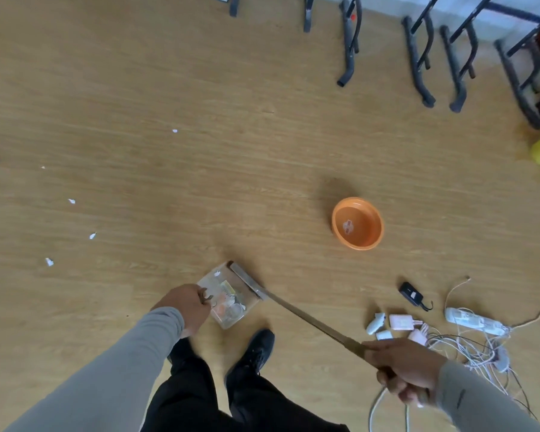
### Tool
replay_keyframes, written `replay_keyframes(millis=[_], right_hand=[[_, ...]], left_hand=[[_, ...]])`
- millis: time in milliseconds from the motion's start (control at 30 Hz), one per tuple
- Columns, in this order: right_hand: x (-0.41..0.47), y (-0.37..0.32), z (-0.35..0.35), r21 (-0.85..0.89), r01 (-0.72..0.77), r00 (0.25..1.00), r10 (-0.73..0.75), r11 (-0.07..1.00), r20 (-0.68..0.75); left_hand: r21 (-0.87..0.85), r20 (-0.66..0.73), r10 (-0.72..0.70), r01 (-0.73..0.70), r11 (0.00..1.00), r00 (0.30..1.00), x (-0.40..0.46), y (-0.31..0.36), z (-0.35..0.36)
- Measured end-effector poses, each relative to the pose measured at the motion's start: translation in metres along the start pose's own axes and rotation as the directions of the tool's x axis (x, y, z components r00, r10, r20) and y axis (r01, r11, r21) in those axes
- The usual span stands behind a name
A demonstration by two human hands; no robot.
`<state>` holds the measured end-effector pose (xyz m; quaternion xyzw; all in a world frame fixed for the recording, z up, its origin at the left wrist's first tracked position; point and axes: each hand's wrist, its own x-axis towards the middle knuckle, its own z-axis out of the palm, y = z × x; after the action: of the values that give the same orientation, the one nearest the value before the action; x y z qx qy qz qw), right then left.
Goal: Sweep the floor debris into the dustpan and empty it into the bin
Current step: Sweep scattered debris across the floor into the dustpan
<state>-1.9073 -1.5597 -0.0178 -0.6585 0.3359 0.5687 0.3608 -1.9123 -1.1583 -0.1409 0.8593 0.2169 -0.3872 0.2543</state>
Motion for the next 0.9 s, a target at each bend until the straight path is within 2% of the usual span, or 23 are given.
replay_keyframes(millis=[67,200,300,467,600,733,900], right_hand=[[-0.026,0.0,-0.019,0.047,0.032,0.999,-0.033,0.998,0.018],[-0.049,-0.019,-0.015,-0.208,0.171,0.984,-0.178,0.963,-0.018],[-0.034,-0.046,0.01,-0.315,0.216,0.976,-0.214,0.924,0.041],[-0.011,-0.109,0.081,-0.411,0.294,0.955,-0.282,0.863,0.09],[-0.023,-0.144,0.137,-0.346,0.311,0.95,-0.294,0.885,0.1],[-0.047,-0.146,0.181,-0.356,0.345,0.939,-0.324,0.868,0.12],[-0.062,-0.133,0.274,-0.442,0.343,0.924,-0.382,0.829,0.0]], left_hand=[[0.001,0.024,0.001,-0.001,1.0,1.0,-0.011,-0.006,-0.005],[-0.056,-0.034,-0.026,0.024,0.998,0.999,-0.053,-0.031,-0.02],[-0.119,-0.089,-0.078,0.067,0.991,0.993,-0.092,-0.068,-0.034],[-0.354,-0.169,-0.198,0.128,0.927,0.966,-0.145,-0.137,-0.055],[-0.467,-0.215,-0.272,0.146,0.872,0.938,-0.175,-0.193,-0.068],[-0.536,-0.264,-0.345,0.16,0.829,0.901,-0.202,-0.255,-0.08],[-0.598,-0.318,-0.406,0.151,0.787,0.857,-0.24,-0.356,-0.089]])
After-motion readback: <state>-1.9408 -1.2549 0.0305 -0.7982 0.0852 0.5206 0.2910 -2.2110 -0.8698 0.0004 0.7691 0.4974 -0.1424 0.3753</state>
